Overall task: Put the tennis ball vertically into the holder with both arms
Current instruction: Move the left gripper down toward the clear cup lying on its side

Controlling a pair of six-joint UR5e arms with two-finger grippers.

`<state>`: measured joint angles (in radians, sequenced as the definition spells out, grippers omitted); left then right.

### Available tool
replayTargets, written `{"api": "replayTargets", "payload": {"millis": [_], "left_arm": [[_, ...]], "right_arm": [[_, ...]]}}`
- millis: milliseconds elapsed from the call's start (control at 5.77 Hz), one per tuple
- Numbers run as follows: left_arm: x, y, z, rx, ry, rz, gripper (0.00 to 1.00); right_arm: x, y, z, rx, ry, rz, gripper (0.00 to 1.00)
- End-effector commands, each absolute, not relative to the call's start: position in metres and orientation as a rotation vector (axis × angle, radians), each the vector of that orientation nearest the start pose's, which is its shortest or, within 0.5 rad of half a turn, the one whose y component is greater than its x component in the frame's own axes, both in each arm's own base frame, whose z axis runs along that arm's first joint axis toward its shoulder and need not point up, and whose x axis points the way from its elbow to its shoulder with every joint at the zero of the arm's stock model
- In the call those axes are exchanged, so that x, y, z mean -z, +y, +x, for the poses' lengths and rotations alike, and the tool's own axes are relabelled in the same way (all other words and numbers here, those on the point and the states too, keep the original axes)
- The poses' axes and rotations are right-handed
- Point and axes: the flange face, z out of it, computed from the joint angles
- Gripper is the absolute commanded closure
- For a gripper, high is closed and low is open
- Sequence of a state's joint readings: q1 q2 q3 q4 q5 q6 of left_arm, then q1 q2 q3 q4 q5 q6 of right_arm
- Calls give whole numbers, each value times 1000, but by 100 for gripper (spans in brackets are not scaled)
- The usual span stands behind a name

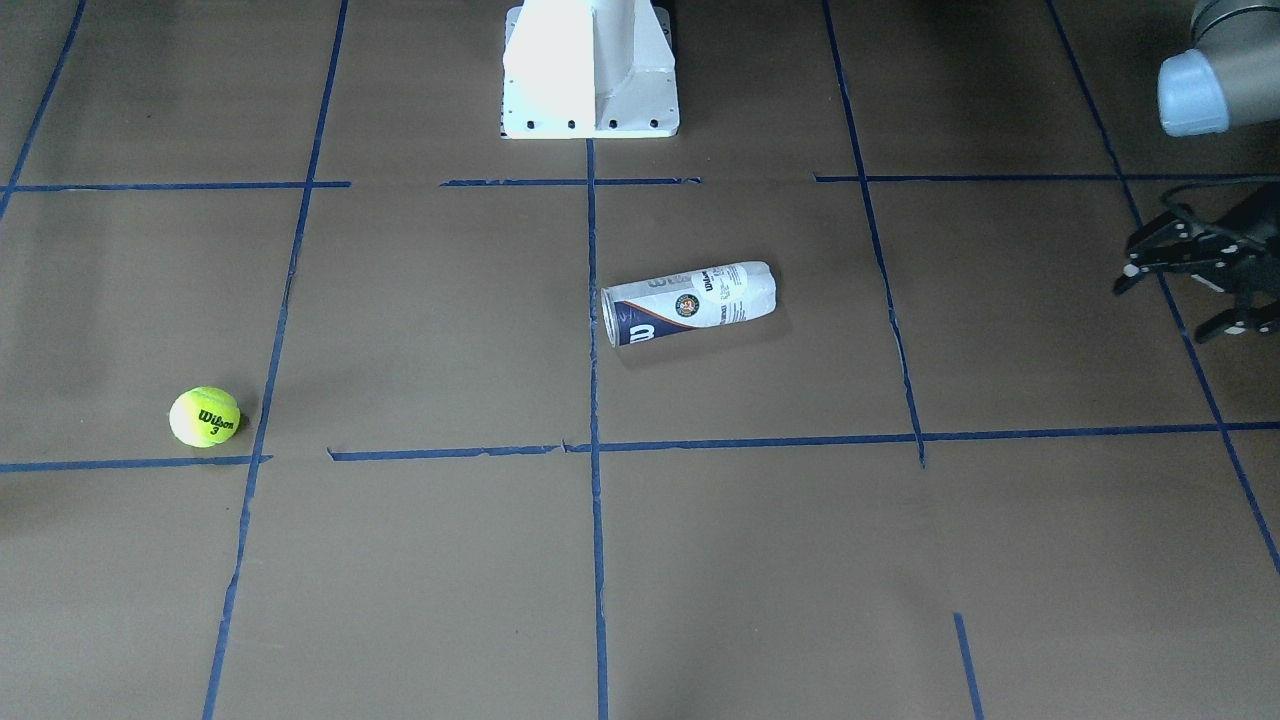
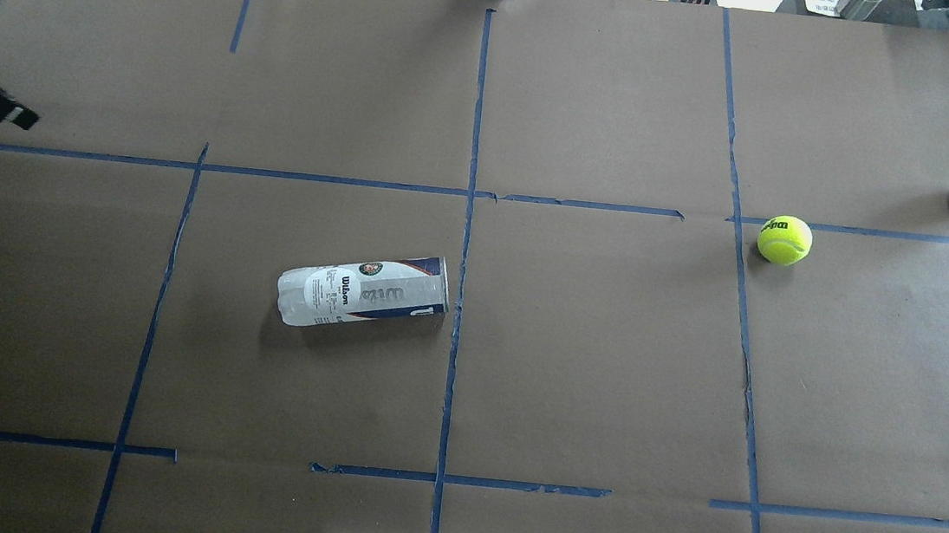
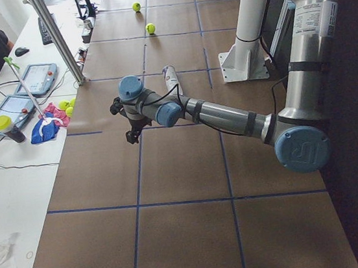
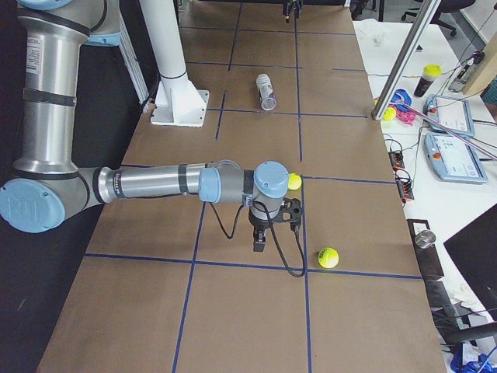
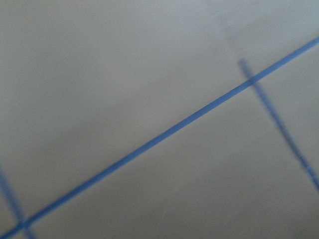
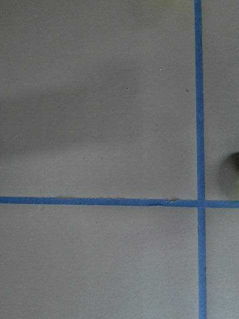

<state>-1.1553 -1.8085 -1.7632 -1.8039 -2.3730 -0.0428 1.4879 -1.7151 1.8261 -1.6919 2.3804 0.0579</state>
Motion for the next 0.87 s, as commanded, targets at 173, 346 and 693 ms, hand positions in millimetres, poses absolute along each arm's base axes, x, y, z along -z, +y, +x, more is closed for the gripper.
{"api": "replayTargets", "payload": {"millis": [173, 346, 693], "left_arm": [[-259, -515, 349, -851, 895, 615, 0], [-213, -492, 406, -917, 853, 644, 0], [-175, -455, 487, -1022, 791, 673, 0]], "right_arm": [[-608, -432, 26, 19, -807, -65, 0], [-608, -432, 25, 19, -809, -65, 0], [-608, -432, 25, 17, -809, -66, 0]]}}
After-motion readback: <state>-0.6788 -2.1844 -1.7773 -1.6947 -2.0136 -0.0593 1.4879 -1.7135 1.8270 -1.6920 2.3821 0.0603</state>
